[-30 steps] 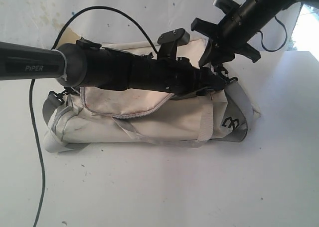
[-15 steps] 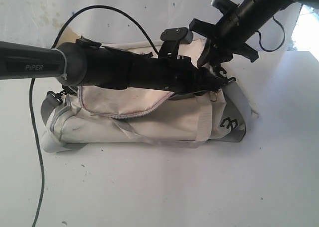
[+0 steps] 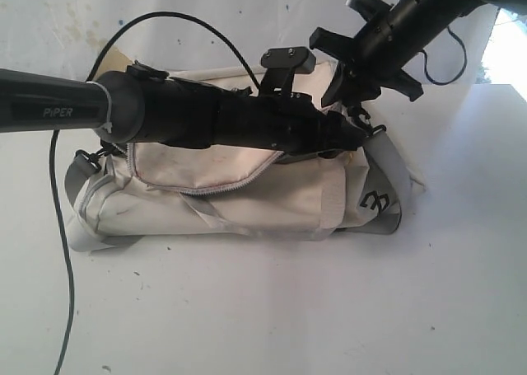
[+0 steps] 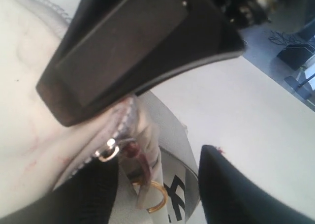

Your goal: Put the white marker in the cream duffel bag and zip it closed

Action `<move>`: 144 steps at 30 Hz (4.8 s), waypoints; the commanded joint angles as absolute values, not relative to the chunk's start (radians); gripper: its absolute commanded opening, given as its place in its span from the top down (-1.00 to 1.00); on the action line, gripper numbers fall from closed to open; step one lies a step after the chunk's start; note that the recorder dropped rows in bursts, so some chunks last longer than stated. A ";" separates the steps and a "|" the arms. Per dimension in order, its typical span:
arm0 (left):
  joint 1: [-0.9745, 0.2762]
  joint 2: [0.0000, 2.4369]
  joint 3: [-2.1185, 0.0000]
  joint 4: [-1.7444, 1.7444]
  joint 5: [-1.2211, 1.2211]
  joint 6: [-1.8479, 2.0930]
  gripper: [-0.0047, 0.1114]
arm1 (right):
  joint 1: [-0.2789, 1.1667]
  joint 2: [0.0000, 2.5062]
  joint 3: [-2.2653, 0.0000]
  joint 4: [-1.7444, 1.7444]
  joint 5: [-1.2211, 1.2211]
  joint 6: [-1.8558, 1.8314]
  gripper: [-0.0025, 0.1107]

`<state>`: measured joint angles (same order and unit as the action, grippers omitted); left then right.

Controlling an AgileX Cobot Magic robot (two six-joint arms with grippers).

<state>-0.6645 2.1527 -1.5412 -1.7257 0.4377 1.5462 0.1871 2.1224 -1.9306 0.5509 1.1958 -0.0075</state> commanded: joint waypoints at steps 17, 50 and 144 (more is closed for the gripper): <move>-0.661 2.233 -1.634 -1.744 0.436 1.525 0.33 | 0.191 2.104 -1.929 0.606 1.221 -0.025 0.96; -0.596 2.205 -1.641 -1.614 0.810 1.430 0.91 | 0.189 2.104 -1.929 0.586 1.221 -0.025 0.96; -0.067 1.688 -1.496 -0.868 1.221 0.786 0.92 | 0.059 2.104 -1.929 0.463 1.221 -0.056 0.96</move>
